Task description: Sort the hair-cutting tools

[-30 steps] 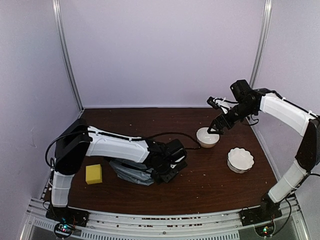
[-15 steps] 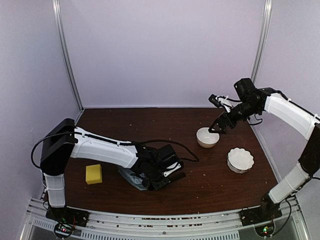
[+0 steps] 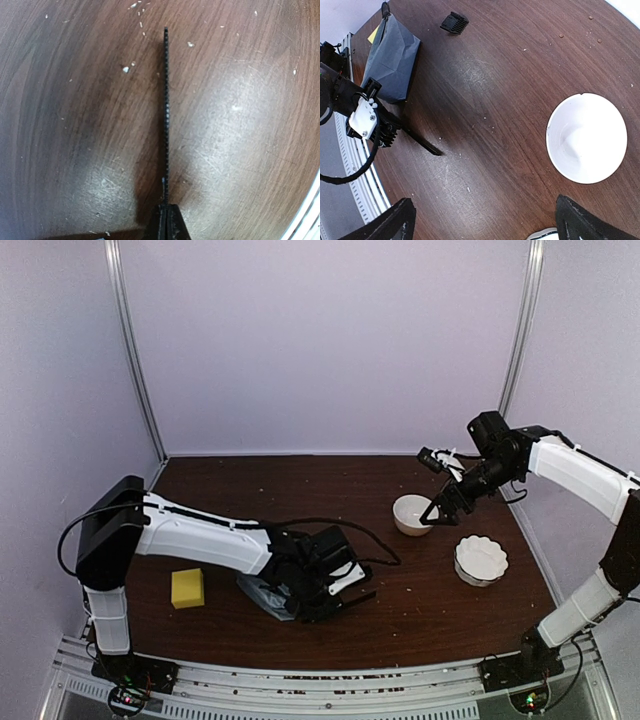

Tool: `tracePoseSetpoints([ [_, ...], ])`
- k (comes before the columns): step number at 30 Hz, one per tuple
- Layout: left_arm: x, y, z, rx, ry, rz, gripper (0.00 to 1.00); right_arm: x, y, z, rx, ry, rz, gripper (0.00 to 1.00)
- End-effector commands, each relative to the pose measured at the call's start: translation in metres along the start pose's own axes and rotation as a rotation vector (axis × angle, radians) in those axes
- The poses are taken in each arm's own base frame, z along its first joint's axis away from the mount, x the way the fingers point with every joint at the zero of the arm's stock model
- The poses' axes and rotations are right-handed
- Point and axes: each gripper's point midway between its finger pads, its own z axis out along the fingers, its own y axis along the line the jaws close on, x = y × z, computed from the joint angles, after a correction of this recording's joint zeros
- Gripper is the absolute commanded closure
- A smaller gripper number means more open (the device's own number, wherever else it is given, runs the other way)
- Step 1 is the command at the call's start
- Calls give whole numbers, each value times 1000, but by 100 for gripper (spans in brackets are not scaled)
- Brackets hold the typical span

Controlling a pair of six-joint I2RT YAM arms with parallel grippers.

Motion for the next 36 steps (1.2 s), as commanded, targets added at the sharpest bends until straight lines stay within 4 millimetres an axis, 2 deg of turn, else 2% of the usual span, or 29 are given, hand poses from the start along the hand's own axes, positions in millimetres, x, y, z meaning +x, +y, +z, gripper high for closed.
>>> tracePoseSetpoints([
  [1, 3, -2, -14, 35, 2, -6, 100, -1, 3, 3, -40, -18, 11, 0],
  [7, -27, -2, -58, 43, -129, -5, 100, 0, 2, 1, -18, -19, 10, 0],
  [9, -40, 2, -83, 28, -201, -4, 100, -5, -7, -7, 64, -44, 5, 0],
  [10, -45, 7, -94, 13, -231, -9, 100, -8, -18, -12, 140, -56, 9, 0],
  [12, -52, 19, -118, -19, -285, -30, 100, -22, -52, -34, 368, -113, 39, 0],
  [14, -56, 37, -143, -59, -338, -67, 100, -34, -80, -65, 567, -171, 79, 0],
  [16, -59, 56, -171, -99, -406, -108, 100, -47, -94, -90, 647, -251, 117, 0],
  [17, -61, 66, -187, -121, -447, -128, 100, -53, -95, -96, 627, -287, 132, 0],
  [19, -60, 84, -216, -179, -531, -163, 100, -67, -75, -88, 459, -322, 120, 2],
  [21, -56, 101, -240, -258, -611, -183, 100, -78, -43, -72, 253, -333, 118, 15],
  [22, -53, 110, -252, -309, -653, -192, 100, -79, -29, -57, 164, -322, 128, 21],
  [24, -44, 124, -271, -408, -731, -224, 100, -73, 2, -26, 37, -273, 125, 30],
  [28, -38, 140, -308, -495, -880, -279, 100, -49, 71, 33, -135, -160, 51, 38],
  [30, -34, 145, -320, -523, -934, -314, 100, -45, 100, 54, -204, -154, 62, 44],
  [33, -32, 149, -324, -523, -970, -358, 100, -42, 127, 80, -285, -176, 173, 41],
  [34, -35, 147, -323, -508, -976, -356, 100, -38, 136, 91, -315, -145, 186, 37],
  [36, -40, 142, -319, -469, -979, -343, 100, -29, 161, 111, -372, -79, 169, 36],
])
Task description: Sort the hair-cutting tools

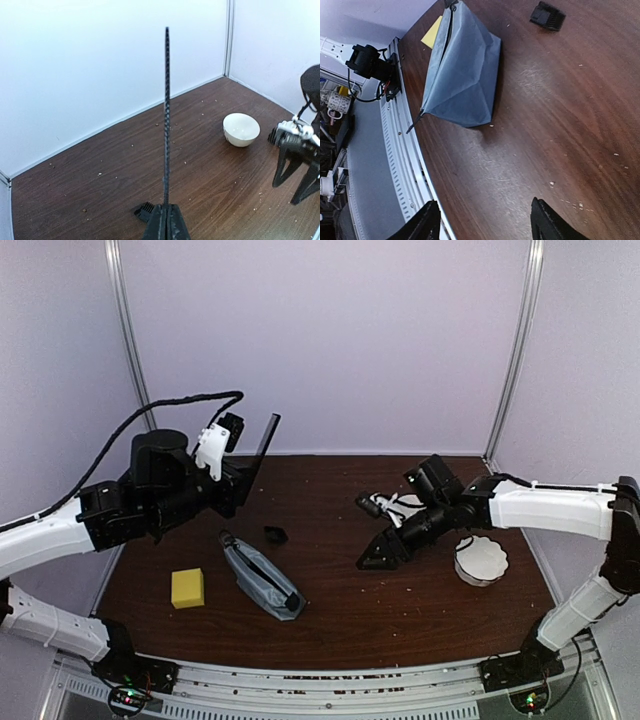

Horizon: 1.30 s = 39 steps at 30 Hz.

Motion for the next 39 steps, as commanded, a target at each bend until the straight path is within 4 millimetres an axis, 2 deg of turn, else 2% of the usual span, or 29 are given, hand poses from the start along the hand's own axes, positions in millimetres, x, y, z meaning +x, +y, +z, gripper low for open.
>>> tracePoseSetpoints([
  [1, -23, -3, 2, 23, -98, -67, 100, -8, 37, 41, -132, -1, 34, 36],
  [4, -21, -4, 4, 26, -82, -80, 100, 4, 69, 67, -197, 78, 3, 36],
  [6, -21, -3, 2, 25, -84, -90, 100, 9, 79, 78, -209, 118, -7, 35],
  [12, -21, 0, -4, 30, -106, -113, 100, 15, 85, 103, -226, 178, -23, 35],
  [18, -19, 4, -14, 24, -104, -113, 100, 17, 101, 113, -281, 220, -67, 38],
  [25, -21, 7, -19, 16, -103, -111, 100, 17, 105, 127, -319, 239, -43, 38],
  [27, -20, 8, -21, 15, -104, -116, 100, 12, 108, 128, -331, 223, -39, 46],
  [30, -15, 9, -23, 13, -97, -111, 100, 7, 107, 131, -328, 226, -27, 73],
  [33, -11, 4, -25, 46, -104, -61, 100, 6, 103, 126, -349, 235, 8, 91],
  [36, -8, -6, -27, 103, -118, -5, 100, 1, 94, 109, -349, 222, 22, 100],
  [39, -3, -17, -27, 162, -117, 45, 100, -3, 76, 90, -314, 205, 7, 100],
])
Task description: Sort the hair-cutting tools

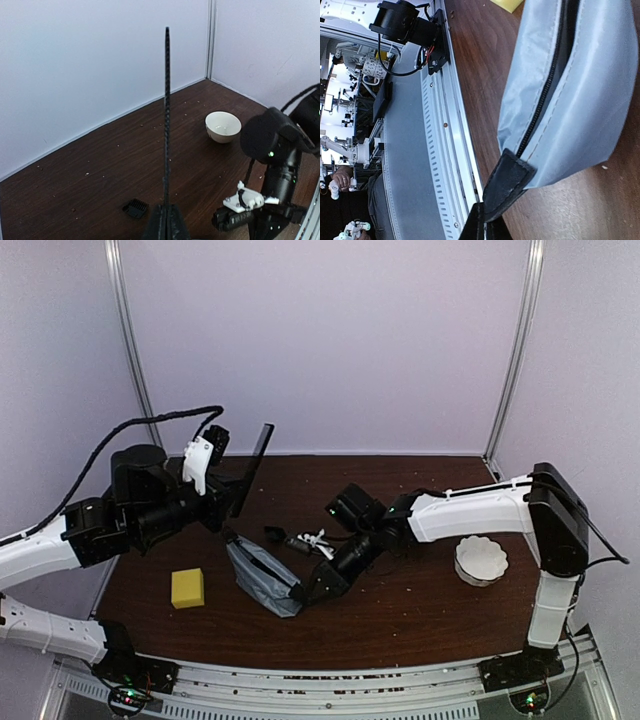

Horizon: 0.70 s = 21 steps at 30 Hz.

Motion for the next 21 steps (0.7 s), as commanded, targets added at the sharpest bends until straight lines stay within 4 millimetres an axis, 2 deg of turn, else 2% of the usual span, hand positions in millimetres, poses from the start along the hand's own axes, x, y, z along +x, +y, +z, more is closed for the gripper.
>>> tracePoseSetpoints([
  [1, -8, -18, -1, 110, -54, 79, 100, -1, -5, -44, 17, -12, -13, 100],
  [5, 3, -35, 9, 195, -12, 96, 100, 7, -31, -78, 96, 88, -7, 100],
  [8, 12, -52, 17, 282, 19, 108, 100, 4, -61, -109, 167, 125, 32, 100],
  [10, 20, -59, 24, 312, 43, 112, 100, -5, -84, -131, 250, 136, 45, 100],
  [12, 26, -65, 29, 337, 65, 110, 100, -16, -105, -154, 314, 88, 93, 93],
  [14, 29, -68, 32, 352, 81, 103, 100, -24, -116, -169, 312, 23, 139, 84],
  [18, 35, -73, 38, 368, 93, 92, 100, -26, -116, -172, 268, -58, 168, 67],
  [21, 35, -74, 44, 358, 84, 102, 100, -24, -117, -167, 244, -69, 190, 65],
])
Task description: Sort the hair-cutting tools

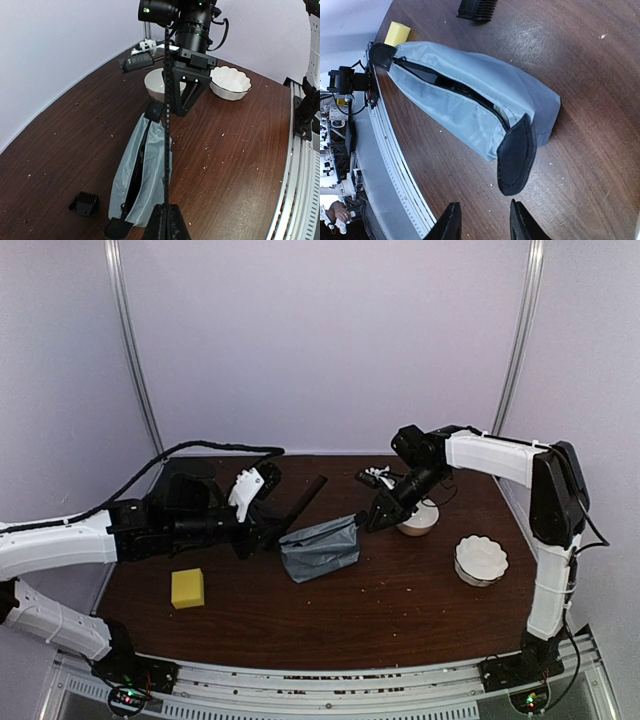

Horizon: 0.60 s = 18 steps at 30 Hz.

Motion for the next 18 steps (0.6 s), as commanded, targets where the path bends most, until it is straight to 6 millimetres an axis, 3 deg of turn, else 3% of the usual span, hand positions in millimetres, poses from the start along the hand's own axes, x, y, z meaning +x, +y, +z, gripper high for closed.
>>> tracePoseSetpoints([
  [1, -32, -4, 3, 22, -107, 24, 100, 0, 16, 2, -37, -18, 0, 64],
  [9, -45, 3, 37, -10, -155, 104, 100, -25, -7, -12, 48, -103, 51, 62],
  [13, -50, 6, 60, -15, -143, 143, 100, -28, -15, -19, 74, -117, 72, 60],
  [18, -48, 9, 83, -5, -126, 165, 100, -35, -15, -20, 24, -150, 71, 55],
])
